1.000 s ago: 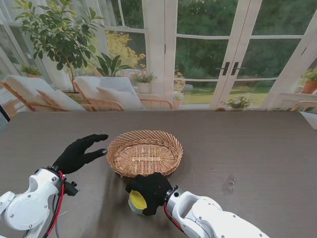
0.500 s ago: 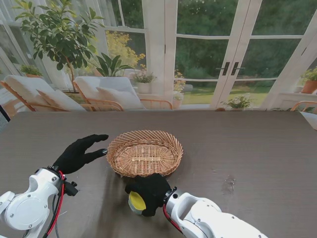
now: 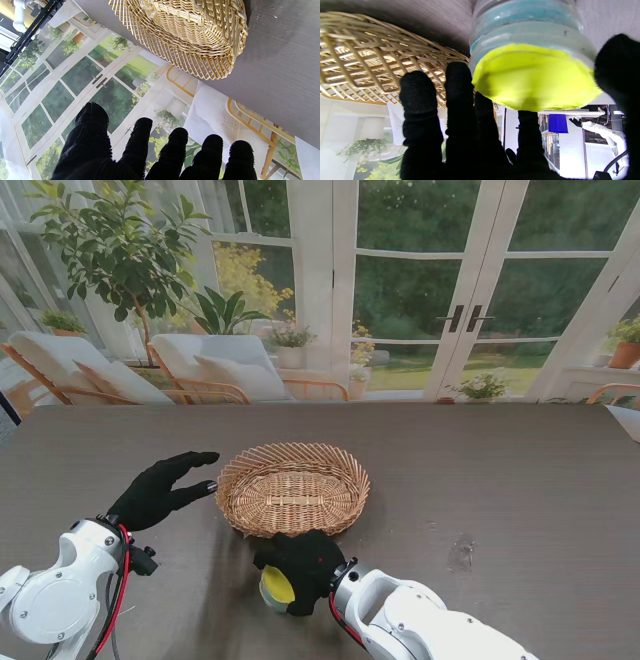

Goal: Stack culture dishes into a storage basket

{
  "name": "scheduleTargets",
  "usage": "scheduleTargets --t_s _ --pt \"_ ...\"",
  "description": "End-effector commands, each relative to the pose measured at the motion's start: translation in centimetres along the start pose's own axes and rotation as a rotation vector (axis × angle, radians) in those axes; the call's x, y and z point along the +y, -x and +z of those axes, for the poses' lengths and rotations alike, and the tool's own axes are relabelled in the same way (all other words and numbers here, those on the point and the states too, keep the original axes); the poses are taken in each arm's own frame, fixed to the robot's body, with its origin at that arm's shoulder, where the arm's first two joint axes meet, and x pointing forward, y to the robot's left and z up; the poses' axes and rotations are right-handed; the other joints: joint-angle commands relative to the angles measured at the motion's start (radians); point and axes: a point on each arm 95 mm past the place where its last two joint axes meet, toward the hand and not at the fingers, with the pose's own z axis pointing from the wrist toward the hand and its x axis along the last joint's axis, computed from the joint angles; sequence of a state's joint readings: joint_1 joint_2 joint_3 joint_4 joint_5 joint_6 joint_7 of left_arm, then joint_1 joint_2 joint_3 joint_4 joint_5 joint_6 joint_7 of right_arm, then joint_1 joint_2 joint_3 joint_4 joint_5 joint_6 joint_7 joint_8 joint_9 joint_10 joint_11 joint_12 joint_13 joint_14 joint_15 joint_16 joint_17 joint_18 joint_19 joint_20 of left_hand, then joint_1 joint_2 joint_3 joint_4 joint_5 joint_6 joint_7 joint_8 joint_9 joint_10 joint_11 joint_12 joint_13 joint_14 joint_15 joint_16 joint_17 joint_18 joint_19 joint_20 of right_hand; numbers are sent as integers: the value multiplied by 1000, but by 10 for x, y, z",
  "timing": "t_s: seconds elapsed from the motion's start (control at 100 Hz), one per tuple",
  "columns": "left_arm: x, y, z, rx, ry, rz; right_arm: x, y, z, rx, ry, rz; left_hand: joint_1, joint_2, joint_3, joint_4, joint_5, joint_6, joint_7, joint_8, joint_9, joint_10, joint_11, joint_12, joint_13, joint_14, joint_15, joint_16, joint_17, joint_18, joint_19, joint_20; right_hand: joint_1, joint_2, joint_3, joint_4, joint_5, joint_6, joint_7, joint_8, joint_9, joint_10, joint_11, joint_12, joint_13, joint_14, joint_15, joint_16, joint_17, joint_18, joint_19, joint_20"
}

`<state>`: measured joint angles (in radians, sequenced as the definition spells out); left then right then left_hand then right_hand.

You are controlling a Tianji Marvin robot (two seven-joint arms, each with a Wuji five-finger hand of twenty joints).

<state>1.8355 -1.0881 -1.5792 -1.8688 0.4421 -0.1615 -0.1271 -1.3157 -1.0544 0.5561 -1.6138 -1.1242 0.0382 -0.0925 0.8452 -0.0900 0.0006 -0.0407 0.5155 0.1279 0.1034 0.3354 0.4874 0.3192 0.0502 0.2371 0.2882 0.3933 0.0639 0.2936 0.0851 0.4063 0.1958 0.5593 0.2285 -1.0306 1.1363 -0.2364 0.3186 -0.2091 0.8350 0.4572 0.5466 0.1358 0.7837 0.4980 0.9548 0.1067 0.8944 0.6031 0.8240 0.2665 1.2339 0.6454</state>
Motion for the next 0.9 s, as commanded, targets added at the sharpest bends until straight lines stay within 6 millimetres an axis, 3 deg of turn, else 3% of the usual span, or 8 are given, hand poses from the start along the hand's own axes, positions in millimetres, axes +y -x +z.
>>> scheduleTargets --t_s 0.0,0.89 --pt "1 -2 0 3 17 -5 -1 -5 -1 6 -14 -4 34 41 -18 31 8 4 2 1 15 -1 -1 7 -1 9 -2 6 6 20 -16 10 15 55 132 51 19 10 63 -6 -42 -2 18 12 -36 -33 2 -7 -284 -16 15 -24" --pt "2 -2 0 3 27 -9 1 -8 -1 0 -39 -17 34 41 -17 31 8 5 2 1 21 2 0 8 3 11 0 8 11 23 -12 12 -20 49 120 38 -50 36 14 -52 -131 23 18 0 -80 -32 6 -12 -303 -32 18 -29"
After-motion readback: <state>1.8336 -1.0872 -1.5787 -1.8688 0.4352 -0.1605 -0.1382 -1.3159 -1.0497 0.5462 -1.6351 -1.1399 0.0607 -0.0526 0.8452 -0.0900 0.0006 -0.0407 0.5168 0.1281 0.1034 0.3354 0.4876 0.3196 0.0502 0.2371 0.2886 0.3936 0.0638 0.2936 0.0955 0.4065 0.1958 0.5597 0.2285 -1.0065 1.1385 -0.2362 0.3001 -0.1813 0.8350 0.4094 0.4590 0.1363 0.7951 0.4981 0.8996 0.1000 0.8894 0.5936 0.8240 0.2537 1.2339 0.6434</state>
